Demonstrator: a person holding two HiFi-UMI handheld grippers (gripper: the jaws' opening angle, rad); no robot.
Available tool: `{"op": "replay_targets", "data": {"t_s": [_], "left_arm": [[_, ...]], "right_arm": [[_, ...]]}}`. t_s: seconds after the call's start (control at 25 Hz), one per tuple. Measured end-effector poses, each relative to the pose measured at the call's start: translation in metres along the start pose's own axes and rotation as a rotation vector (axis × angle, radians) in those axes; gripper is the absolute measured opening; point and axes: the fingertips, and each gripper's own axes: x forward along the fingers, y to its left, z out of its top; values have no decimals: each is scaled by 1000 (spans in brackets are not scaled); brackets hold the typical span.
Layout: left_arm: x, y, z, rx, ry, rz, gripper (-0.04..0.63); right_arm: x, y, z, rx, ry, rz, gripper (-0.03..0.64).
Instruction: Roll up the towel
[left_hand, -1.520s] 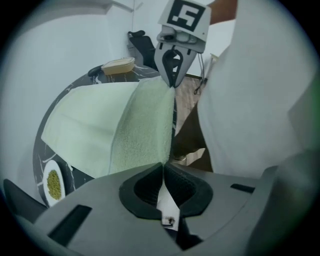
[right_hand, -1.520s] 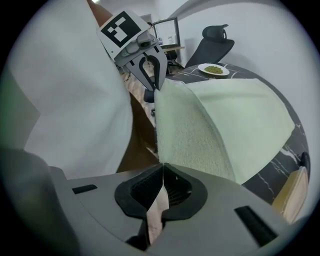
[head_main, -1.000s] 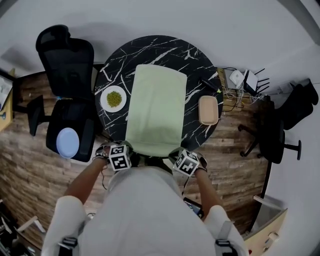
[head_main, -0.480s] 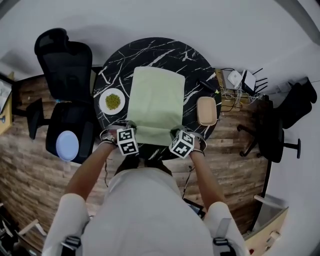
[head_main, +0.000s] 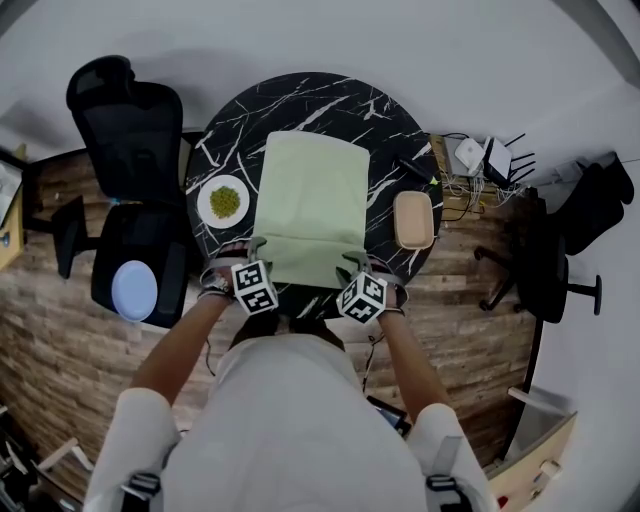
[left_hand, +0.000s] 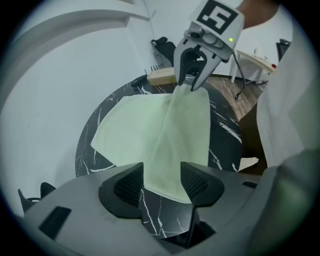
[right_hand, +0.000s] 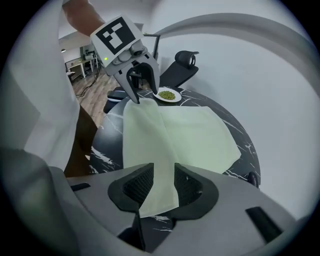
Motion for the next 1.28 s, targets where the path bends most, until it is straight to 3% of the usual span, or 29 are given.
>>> {"op": "replay_targets", "data": {"t_s": [0.36,0.8,1.28], "left_arm": [[10,-91,5,139,-12,-136,214],[41,-83,-19,9,58,-157,185],[44,-69,-18,13,49,-109,41]], "right_arm": [[19,77,-9,-144,54,129,115],[43,83,-27,-132,124,179,115],[45,75,-28,-119,122,155,32]]}}
